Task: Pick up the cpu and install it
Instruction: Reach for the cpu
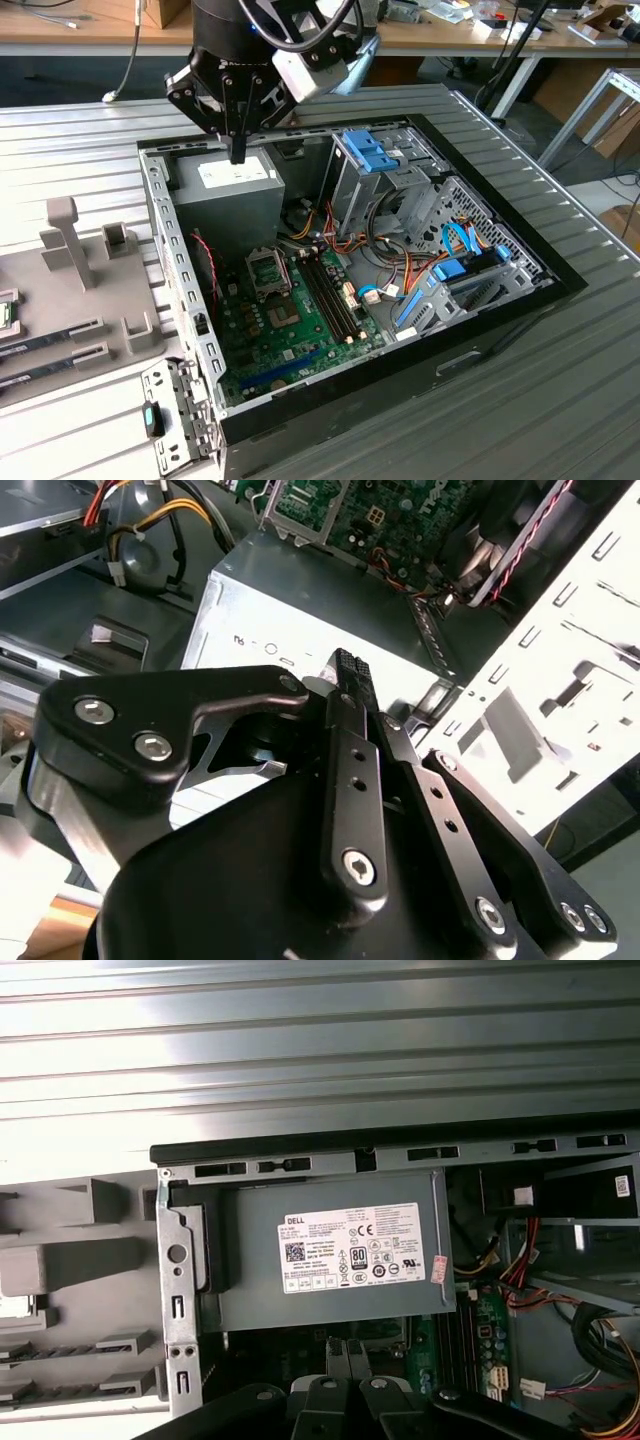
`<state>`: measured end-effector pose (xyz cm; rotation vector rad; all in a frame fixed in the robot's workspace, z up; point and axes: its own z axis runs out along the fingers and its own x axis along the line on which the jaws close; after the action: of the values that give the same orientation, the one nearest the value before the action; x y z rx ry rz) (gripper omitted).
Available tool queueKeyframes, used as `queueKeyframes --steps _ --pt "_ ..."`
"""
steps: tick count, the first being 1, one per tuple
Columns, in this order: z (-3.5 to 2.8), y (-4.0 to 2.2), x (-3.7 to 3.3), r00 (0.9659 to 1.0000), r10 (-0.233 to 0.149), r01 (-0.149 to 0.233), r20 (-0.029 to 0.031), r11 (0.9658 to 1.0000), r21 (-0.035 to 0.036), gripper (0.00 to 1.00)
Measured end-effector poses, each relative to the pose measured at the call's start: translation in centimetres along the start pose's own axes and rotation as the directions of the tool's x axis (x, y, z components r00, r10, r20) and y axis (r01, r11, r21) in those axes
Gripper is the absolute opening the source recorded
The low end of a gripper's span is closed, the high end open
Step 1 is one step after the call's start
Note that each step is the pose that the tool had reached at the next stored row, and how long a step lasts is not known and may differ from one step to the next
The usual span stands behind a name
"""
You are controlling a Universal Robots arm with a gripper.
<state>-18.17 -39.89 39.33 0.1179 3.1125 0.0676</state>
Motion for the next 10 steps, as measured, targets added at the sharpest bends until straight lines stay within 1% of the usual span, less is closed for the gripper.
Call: queueKeyframes --steps 7,10 --pt "-0.01 -0.04 0.55 1.0000 0.000 0.000 0.0000 1.0000 0.0000 0.11" --pt "-0.02 -0.07 0.89 1.0000 0.000 0.000 0.0000 1.0000 0.0000 0.11"
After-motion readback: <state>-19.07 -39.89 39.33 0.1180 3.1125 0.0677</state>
